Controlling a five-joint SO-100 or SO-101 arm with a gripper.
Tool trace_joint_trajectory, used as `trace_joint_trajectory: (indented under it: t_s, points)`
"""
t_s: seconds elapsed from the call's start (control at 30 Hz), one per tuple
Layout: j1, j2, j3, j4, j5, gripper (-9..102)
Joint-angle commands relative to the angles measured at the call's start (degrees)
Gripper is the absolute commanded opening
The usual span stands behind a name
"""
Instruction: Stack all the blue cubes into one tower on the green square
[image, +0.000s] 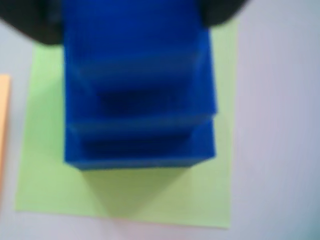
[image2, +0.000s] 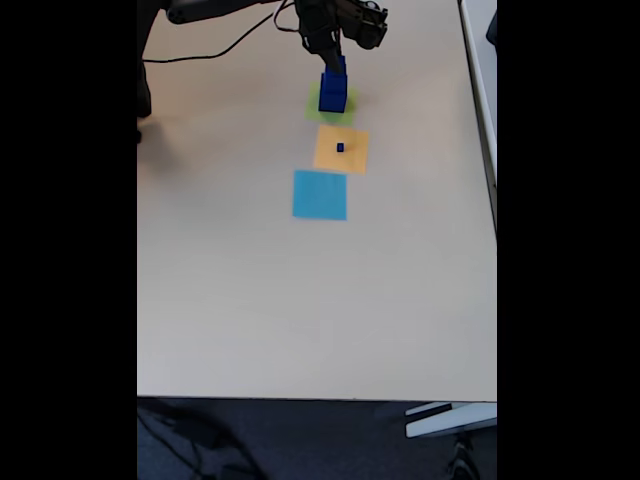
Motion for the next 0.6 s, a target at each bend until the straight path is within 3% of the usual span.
trace_joint_trajectory:
  t_s: [0.0,0.57]
  points:
    - [-0.3,0.7,-0.3,-1.0,0.6,1]
    - [0.5,1.2,-1.0,-1.0,-2.0,1]
